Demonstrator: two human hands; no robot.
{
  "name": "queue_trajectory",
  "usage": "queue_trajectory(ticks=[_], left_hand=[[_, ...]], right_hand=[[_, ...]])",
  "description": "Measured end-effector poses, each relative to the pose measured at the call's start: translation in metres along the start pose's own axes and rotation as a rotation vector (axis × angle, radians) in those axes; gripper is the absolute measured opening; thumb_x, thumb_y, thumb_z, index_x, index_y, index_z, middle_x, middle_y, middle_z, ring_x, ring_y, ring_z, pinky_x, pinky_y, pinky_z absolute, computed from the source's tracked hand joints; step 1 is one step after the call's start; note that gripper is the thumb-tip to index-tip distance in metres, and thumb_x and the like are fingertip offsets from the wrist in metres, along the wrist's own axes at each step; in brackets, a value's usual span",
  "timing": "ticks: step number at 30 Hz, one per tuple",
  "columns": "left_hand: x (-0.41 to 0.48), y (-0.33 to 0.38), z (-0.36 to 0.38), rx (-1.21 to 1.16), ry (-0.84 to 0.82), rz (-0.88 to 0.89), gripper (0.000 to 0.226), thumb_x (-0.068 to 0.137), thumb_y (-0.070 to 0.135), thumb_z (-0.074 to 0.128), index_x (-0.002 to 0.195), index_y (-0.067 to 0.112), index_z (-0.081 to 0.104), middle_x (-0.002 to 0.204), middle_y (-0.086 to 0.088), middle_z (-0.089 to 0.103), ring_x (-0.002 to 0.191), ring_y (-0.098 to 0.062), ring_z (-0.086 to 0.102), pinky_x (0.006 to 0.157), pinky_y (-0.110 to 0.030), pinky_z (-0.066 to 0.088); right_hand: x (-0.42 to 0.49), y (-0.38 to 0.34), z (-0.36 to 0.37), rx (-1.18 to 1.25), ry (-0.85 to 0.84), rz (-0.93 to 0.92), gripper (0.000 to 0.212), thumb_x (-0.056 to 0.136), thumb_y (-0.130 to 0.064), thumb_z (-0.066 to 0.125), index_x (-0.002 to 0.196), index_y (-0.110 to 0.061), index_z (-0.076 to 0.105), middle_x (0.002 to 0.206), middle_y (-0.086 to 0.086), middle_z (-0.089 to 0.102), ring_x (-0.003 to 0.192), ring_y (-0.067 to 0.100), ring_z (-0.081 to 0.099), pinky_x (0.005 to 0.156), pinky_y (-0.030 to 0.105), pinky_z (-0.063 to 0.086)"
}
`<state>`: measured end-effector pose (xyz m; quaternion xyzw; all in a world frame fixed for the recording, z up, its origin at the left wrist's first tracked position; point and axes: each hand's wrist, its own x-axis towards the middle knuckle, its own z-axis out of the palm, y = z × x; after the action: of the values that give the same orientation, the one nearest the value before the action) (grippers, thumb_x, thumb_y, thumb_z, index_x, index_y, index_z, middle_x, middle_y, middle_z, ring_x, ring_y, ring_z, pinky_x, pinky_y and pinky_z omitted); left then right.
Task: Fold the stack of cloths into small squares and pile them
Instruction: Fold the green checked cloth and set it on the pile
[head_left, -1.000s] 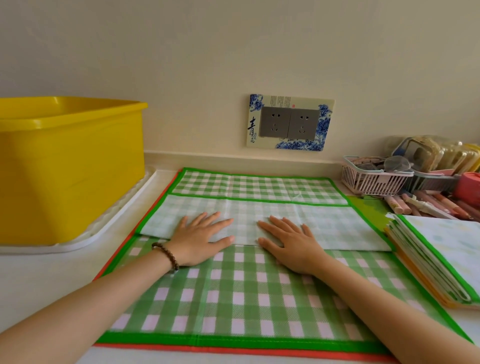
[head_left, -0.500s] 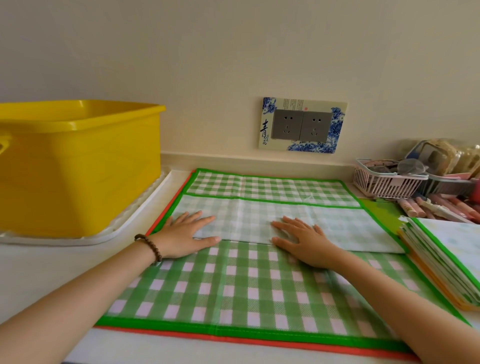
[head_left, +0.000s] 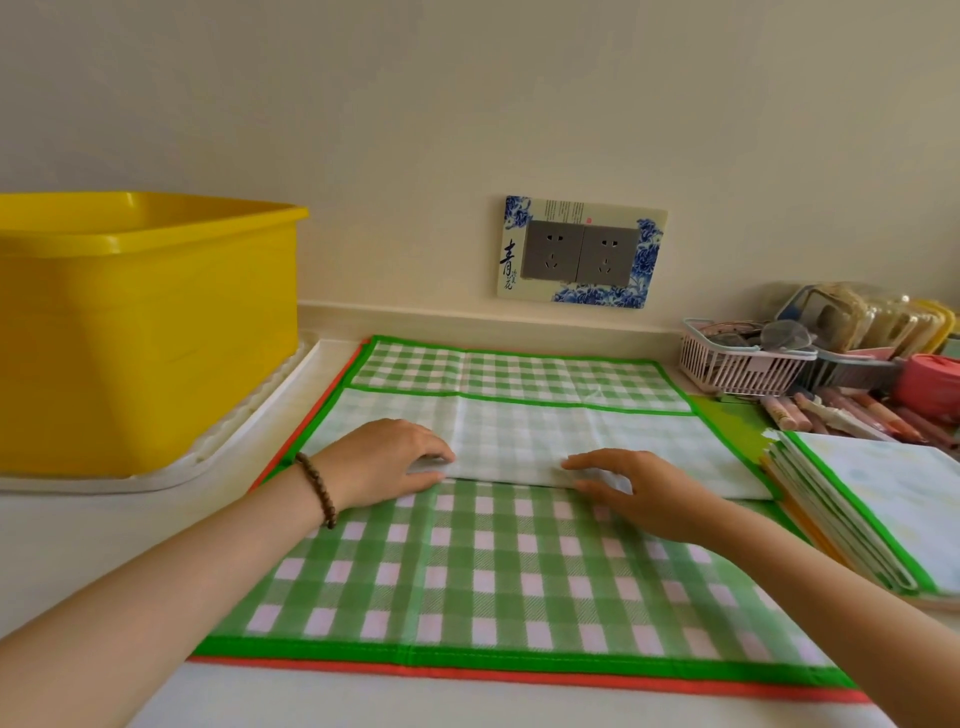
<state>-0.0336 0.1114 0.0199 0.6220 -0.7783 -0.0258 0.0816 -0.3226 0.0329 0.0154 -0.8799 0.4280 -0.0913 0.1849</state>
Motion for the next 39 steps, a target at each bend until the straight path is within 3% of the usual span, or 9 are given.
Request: queue_trajectory(ticks=[13,16,18,21,25,28,31,35,39], left_hand=[[0.005,-0.002,-0.016,-0.314,0.108,-0.113,0.018,0.094,0.03,0.053,0.102,0.024,0.069,0.102,0.014,0.067,0.094,0.0,0.06,0.092,-0.028,0.049],[0.004,-0.002,-0.034,-0.393,0.061,-0.105,0.014,0.091,0.031,0.057,0.097,0.026,0.069,0.086,0.014,0.068,0.079,0.0,0.06,0.087,-0.021,0.047],[0.001,-0.003,-0.05,-0.452,0.014,-0.087,0.009,0.089,0.032,0.061,0.094,0.031,0.069,0.053,0.013,0.051,0.05,-0.008,0.043,0.082,-0.024,0.047],[-0.004,0.001,-0.078,-0.479,-0.091,-0.081,0.022,0.086,0.035,0.064,0.107,0.033,0.065,0.043,0.011,0.033,0.043,-0.01,0.023,0.073,-0.017,0.047],[-0.005,0.014,-0.099,-0.473,-0.049,-0.081,0.027,0.083,0.039,0.066,0.108,0.039,0.06,0.064,0.011,0.059,0.046,-0.003,0.04,0.06,-0.011,0.04],[0.001,0.018,-0.092,-0.375,0.17,-0.059,0.035,0.08,0.037,0.07,0.113,0.041,0.058,0.11,0.019,0.061,0.092,0.005,0.054,0.087,-0.02,0.042],[0.006,0.026,-0.075,-0.253,0.263,0.001,0.032,0.083,0.037,0.067,0.114,0.041,0.059,0.125,0.02,0.052,0.116,0.0,0.045,0.103,-0.027,0.035],[0.014,0.031,-0.051,-0.3,0.05,-0.027,0.032,0.088,0.041,0.059,0.12,0.038,0.057,0.136,0.017,0.048,0.127,-0.002,0.041,0.106,-0.023,0.028],[0.025,0.03,-0.028,-0.264,-0.099,-0.06,0.05,0.087,0.052,0.055,0.133,0.036,0.046,0.143,0.017,0.041,0.13,-0.003,0.039,0.105,-0.019,0.029]], right_hand=[[0.001,-0.006,-0.017,-0.119,0.105,-0.029,0.028,0.096,-0.028,0.049,0.118,-0.019,0.064,0.116,-0.003,0.066,0.101,0.014,0.061,0.087,0.02,0.045],[0.0,-0.009,-0.036,-0.065,0.052,-0.039,0.02,0.094,-0.03,0.052,0.104,-0.023,0.067,0.1,-0.002,0.071,0.087,0.018,0.065,0.084,0.032,0.053],[-0.003,-0.012,-0.052,-0.041,-0.002,-0.061,0.016,0.092,-0.033,0.055,0.098,-0.027,0.068,0.088,-0.007,0.071,0.077,0.009,0.067,0.071,0.026,0.055],[-0.009,-0.024,-0.077,0.044,-0.097,-0.079,0.011,0.088,-0.035,0.06,0.093,-0.031,0.069,0.077,-0.017,0.069,0.063,-0.007,0.06,0.063,0.009,0.046],[-0.006,-0.031,-0.101,0.158,-0.173,-0.06,0.011,0.085,-0.035,0.063,0.088,-0.029,0.071,0.07,-0.021,0.067,0.064,-0.008,0.057,0.066,0.008,0.043],[0.007,-0.029,-0.102,0.125,-0.082,-0.073,0.008,0.085,-0.034,0.064,0.087,-0.031,0.071,0.079,-0.02,0.069,0.074,-0.004,0.062,0.073,0.01,0.045],[0.027,-0.022,-0.086,-0.007,0.031,-0.083,0.015,0.087,-0.028,0.063,0.098,-0.022,0.071,0.09,-0.012,0.07,0.082,0.003,0.065,0.08,0.014,0.048],[0.056,-0.005,-0.06,-0.027,0.133,-0.018,0.016,0.088,-0.027,0.063,0.099,-0.018,0.072,0.092,-0.004,0.069,0.084,0.013,0.063,0.082,0.027,0.052],[0.079,0.008,-0.04,-0.024,0.146,0.05,0.019,0.089,-0.025,0.063,0.103,-0.016,0.072,0.095,-0.004,0.066,0.085,0.01,0.057,0.075,0.022,0.042]])
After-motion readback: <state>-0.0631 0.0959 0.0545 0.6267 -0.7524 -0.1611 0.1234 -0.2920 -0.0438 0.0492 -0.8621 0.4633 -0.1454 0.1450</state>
